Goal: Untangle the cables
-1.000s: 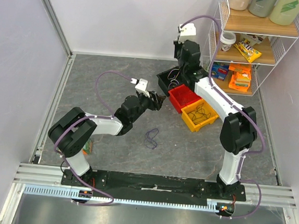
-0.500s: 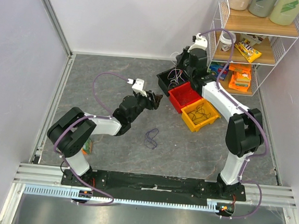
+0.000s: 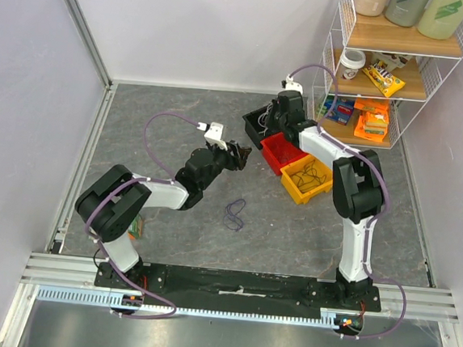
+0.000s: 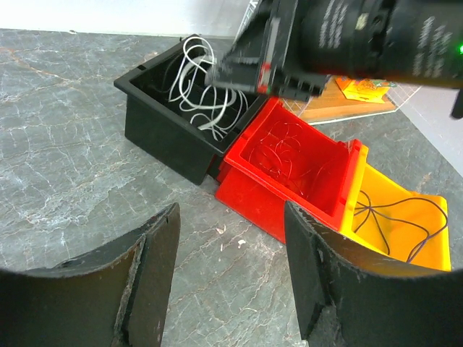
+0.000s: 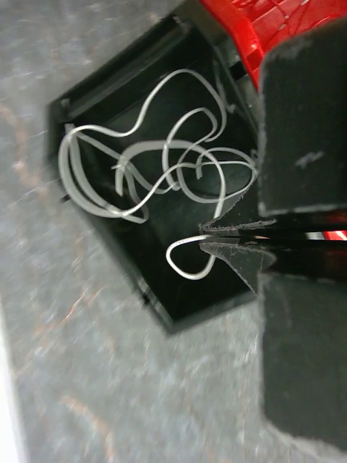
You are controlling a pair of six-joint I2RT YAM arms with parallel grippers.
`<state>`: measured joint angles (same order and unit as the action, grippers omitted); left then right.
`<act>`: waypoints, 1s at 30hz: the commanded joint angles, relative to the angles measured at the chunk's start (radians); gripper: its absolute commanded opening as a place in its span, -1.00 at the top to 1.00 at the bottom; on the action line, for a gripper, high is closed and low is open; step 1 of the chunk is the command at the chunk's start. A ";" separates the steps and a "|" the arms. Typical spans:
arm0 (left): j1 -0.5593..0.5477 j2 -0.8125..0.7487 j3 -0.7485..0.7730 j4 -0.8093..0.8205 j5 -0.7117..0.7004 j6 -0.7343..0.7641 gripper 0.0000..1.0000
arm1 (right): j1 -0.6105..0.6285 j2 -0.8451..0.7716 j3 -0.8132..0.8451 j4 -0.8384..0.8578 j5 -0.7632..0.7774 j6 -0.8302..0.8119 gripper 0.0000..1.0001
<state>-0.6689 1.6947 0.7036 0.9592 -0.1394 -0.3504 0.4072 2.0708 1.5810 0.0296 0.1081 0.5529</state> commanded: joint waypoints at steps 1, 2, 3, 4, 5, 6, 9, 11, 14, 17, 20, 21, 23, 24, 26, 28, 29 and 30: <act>0.005 0.010 0.025 0.044 -0.019 -0.024 -0.31 | -0.004 0.047 0.098 -0.138 0.064 0.012 1.00; 0.006 0.010 0.027 0.041 -0.020 -0.022 -0.31 | -0.005 0.061 0.114 -0.151 0.068 0.010 1.00; 0.006 0.008 0.025 0.036 -0.020 -0.019 -0.31 | -0.007 0.072 0.123 -0.157 0.064 0.004 1.00; 0.006 0.006 0.027 0.030 -0.023 -0.016 -0.31 | -0.005 0.090 0.134 -0.155 0.061 -0.005 1.00; 0.006 0.002 0.025 0.024 -0.026 -0.015 -0.32 | -0.005 0.106 0.149 -0.158 0.059 -0.016 1.00; 0.008 -0.009 0.023 0.013 -0.029 -0.016 -0.35 | -0.005 0.126 0.166 -0.160 0.050 -0.034 0.96; 0.008 -0.079 0.004 -0.031 -0.028 -0.022 -0.40 | -0.007 0.169 0.241 -0.203 -0.010 -0.082 0.71; 0.008 -0.154 -0.030 -0.083 -0.013 -0.044 -0.43 | -0.001 0.144 0.249 -0.221 -0.028 -0.114 0.50; 0.008 -0.300 -0.091 -0.239 0.027 -0.117 -0.43 | 0.008 0.066 0.243 -0.273 0.008 -0.169 0.22; 0.005 -0.461 -0.191 -0.367 0.092 -0.208 -0.43 | 0.025 -0.027 0.229 -0.365 0.074 -0.218 -0.02; 0.008 -0.567 -0.306 -0.375 0.191 -0.281 -0.45 | 0.050 -0.156 0.096 -0.422 0.151 -0.238 -0.26; 0.005 -0.595 -0.334 -0.384 0.223 -0.303 -0.45 | 0.061 -0.204 0.036 -0.424 0.166 -0.242 -0.38; 0.006 -0.628 -0.363 -0.411 0.300 -0.337 -0.45 | 0.102 -0.312 -0.109 -0.424 0.197 -0.246 -0.50; 0.006 -0.635 -0.372 -0.422 0.323 -0.344 -0.45 | 0.129 -0.366 -0.171 -0.421 0.202 -0.246 -0.53; 0.006 -0.636 -0.392 -0.435 0.365 -0.357 -0.44 | 0.209 -0.449 -0.304 -0.393 0.162 -0.246 -0.56; 0.005 -0.638 -0.424 -0.432 0.383 -0.358 -0.41 | 0.298 -0.512 -0.442 -0.338 0.069 -0.225 -0.57; 0.005 -0.647 -0.449 -0.418 0.386 -0.366 -0.40 | 0.329 -0.538 -0.502 -0.317 0.039 -0.194 -0.58; 0.005 -0.656 -0.469 -0.398 0.394 -0.369 -0.40 | 0.367 -0.564 -0.571 -0.280 0.007 -0.173 -0.57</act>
<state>-0.6651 1.0714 0.2939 0.5449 0.1654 -0.6537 0.6487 1.5627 1.2236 -0.3199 0.2386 0.3340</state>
